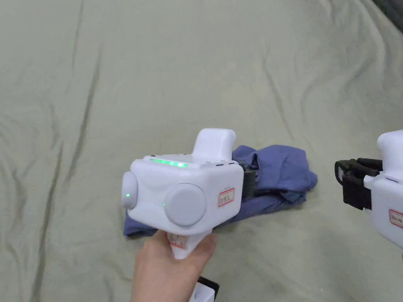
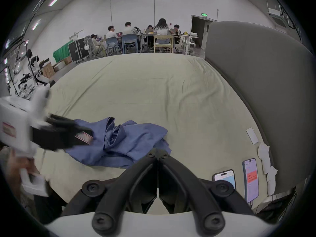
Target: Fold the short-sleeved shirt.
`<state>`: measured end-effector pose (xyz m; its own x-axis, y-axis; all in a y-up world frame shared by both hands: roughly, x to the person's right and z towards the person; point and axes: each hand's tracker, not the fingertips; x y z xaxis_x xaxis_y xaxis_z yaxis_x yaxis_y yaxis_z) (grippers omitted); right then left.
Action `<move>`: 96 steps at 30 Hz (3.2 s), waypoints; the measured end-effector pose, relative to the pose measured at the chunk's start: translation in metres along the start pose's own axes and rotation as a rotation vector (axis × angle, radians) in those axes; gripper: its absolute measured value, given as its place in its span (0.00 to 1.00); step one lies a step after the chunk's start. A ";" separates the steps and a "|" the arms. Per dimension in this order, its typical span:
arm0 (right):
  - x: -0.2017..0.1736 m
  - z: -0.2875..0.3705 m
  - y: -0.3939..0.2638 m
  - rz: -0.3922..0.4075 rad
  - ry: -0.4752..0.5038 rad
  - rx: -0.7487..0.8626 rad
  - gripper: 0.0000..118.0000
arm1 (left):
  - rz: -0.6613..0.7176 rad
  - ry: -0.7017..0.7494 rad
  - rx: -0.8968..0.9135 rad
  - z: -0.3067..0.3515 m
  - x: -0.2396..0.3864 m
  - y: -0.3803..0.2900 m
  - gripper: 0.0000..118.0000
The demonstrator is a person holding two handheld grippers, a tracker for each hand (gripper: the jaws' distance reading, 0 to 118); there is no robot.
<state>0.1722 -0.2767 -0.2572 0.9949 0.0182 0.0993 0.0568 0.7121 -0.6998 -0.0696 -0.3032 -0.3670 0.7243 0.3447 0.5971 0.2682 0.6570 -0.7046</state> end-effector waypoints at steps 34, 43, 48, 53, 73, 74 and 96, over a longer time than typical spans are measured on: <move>-0.020 -0.007 -0.002 0.039 0.045 -0.029 0.03 | 0.362 0.539 -0.003 0.166 -0.207 -0.059 0.09; -0.021 -0.002 0.004 0.025 0.067 -0.002 0.03 | 0.243 0.438 -0.020 0.121 -0.122 -0.015 0.09; -0.013 0.007 0.004 0.020 0.054 0.012 0.03 | 0.130 0.230 -0.122 0.020 -0.071 0.003 0.09; 0.000 0.007 -0.002 -0.004 0.030 -0.005 0.03 | 0.325 0.045 -0.206 -0.046 -0.073 -0.002 0.35; -0.003 -0.007 -0.015 0.009 0.029 -0.083 0.03 | 0.126 0.076 -0.204 -0.084 -0.069 -0.016 0.00; -0.002 -0.007 -0.015 0.002 0.027 -0.087 0.03 | 0.115 0.045 -0.223 -0.104 -0.061 -0.016 0.00; -0.181 -0.123 0.028 0.299 0.294 -0.181 0.03 | 0.392 0.293 0.062 0.148 -0.148 -0.052 0.02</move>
<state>0.0043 -0.3465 -0.3814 0.9498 -0.0142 -0.3125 -0.2488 0.5714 -0.7821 -0.2849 -0.2892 -0.3621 0.9136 0.3771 0.1522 -0.0927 0.5574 -0.8250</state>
